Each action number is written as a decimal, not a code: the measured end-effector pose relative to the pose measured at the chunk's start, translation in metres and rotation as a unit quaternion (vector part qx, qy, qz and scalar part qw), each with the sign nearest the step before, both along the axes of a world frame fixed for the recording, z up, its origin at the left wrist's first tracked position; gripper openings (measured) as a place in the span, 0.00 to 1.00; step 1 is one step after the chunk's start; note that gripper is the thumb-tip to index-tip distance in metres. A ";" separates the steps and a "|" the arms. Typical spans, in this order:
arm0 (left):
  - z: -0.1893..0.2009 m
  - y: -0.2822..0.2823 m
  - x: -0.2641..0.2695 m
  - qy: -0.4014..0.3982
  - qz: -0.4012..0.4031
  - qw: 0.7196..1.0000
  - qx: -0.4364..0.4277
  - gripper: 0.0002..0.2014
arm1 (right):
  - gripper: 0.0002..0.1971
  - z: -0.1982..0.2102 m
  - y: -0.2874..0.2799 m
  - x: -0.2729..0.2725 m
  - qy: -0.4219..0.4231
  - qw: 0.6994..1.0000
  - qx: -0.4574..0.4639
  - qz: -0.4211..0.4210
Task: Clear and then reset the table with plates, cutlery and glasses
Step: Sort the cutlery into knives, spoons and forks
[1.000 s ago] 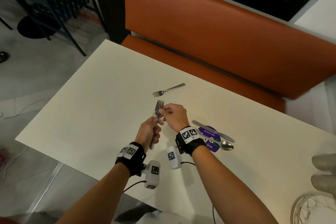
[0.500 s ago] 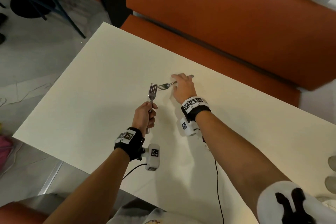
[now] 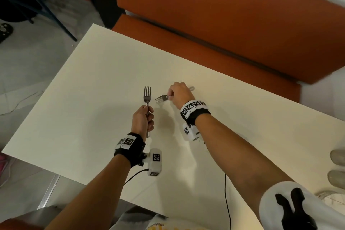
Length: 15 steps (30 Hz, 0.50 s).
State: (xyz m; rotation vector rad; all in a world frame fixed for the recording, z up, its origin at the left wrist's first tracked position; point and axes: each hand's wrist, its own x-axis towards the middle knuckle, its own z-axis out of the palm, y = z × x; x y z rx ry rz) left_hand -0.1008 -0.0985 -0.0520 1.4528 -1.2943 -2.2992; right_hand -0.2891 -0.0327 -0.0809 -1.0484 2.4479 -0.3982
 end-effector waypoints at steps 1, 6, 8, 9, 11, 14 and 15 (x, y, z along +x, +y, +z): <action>0.001 0.000 0.000 0.000 0.001 1.000 -0.005 0.15 | 0.06 0.003 0.001 -0.002 -0.020 1.000 -0.004 -0.013; 0.002 0.004 0.001 -0.002 -0.007 0.997 -0.076 0.18 | 0.05 0.046 0.012 0.000 -0.078 0.977 -0.139 -0.144; 0.002 0.005 0.001 0.005 -0.009 0.997 -0.074 0.18 | 0.12 0.070 0.021 0.010 -0.114 0.951 -0.209 -0.199; 0.005 0.007 0.001 0.012 -0.010 0.997 -0.072 0.17 | 0.17 0.081 0.027 0.016 -0.139 0.936 -0.240 -0.218; 0.011 0.012 -0.001 0.025 -0.014 0.997 -0.071 0.17 | 0.19 0.096 0.038 0.030 -0.192 0.907 -0.285 -0.241; 0.019 0.024 -0.001 0.041 -0.036 0.996 -0.066 0.17 | 0.13 0.104 0.053 0.052 -0.258 0.870 -0.320 -0.273; 0.022 0.029 0.000 0.044 -0.049 0.996 -0.067 0.16 | 0.10 0.103 0.058 0.060 -0.269 0.861 -0.328 -0.281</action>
